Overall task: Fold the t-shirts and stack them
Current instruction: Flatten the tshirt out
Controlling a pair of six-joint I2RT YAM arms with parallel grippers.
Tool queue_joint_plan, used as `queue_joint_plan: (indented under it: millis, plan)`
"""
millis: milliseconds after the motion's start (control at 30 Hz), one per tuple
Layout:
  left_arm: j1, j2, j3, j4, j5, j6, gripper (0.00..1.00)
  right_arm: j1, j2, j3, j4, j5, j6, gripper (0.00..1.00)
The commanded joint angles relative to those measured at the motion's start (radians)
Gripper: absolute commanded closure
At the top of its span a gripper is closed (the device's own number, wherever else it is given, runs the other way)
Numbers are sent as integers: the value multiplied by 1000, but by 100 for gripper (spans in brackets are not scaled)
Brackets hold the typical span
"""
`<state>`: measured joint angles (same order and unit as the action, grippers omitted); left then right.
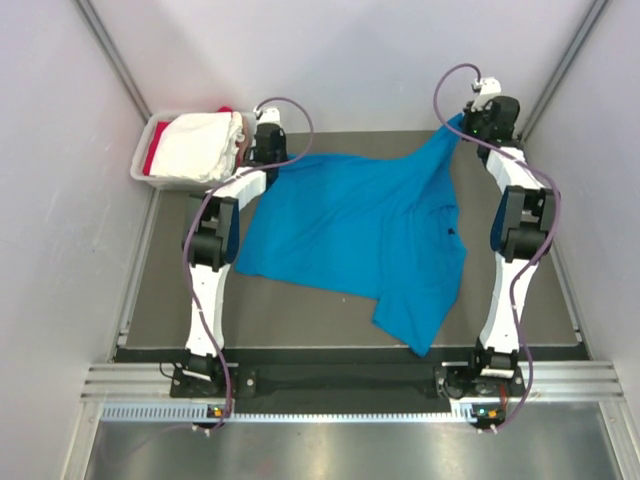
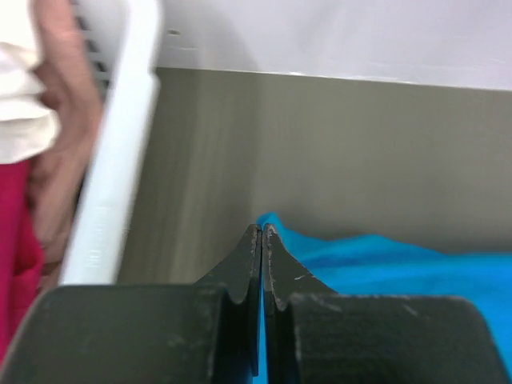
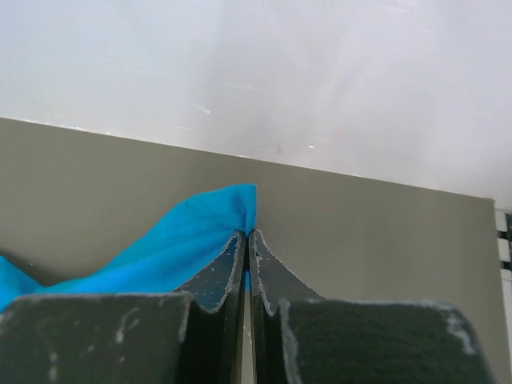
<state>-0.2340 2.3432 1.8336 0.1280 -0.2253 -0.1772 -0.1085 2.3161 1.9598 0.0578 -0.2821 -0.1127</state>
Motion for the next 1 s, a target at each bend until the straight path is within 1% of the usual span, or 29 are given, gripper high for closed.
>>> queue_joint_plan:
  millis: [0,100,267,367,433,500,533,567,600,633,667,700,733,767,800,833,867,900,933,967]
  plan:
    - [27,-1,75,45,-131,-13,100,38,46,90,2,-9,-24,100]
    - [53,8,101,25,-97,-45,100,56,71,113,2,4,-22,100]
    - [55,10,70,42,-105,-31,100,81,88,116,-21,3,-22,100]
    - [55,-19,29,85,-53,-22,100,86,62,88,-16,1,-21,100]
    - [55,-42,33,73,-26,-25,100,84,42,71,-7,6,-21,100]
    - [55,-86,17,70,-3,-27,100,82,-10,56,-7,8,-18,100]
    - [55,-110,0,74,13,-33,100,79,-38,22,-4,8,-16,100]
    - [55,-139,-22,93,20,-38,100,76,-113,-7,3,8,-15,100]
    - [55,-207,-78,108,30,-42,100,73,-163,-45,42,11,-10,100]
    - [55,-244,-108,122,49,-45,100,70,-217,-143,74,20,-4,100]
    - [55,-286,-138,140,58,-50,100,64,-339,-195,108,38,7,100]
    - [55,-368,-193,145,69,-57,100,59,-404,-247,163,46,10,100]
    - [55,-415,-221,147,79,-62,100,56,-469,-330,177,53,13,100]
    - [55,-459,-252,151,101,-67,100,53,-588,-364,184,69,7,100]
    - [55,-554,-313,154,113,-73,100,52,-645,-393,175,75,-4,100]
    - [53,-602,-344,153,122,-74,100,52,-703,-444,169,81,-11,100]
    - [53,-649,-371,150,144,-73,100,52,-815,-469,160,89,-27,100]
    - [53,-744,-425,138,152,-74,100,52,-869,-489,142,93,-31,100]
    - [53,-793,-453,133,159,-76,100,53,-974,-524,131,98,-33,100]
    - [53,-842,-479,130,171,-76,100,52,-1026,-539,123,107,-42,100]
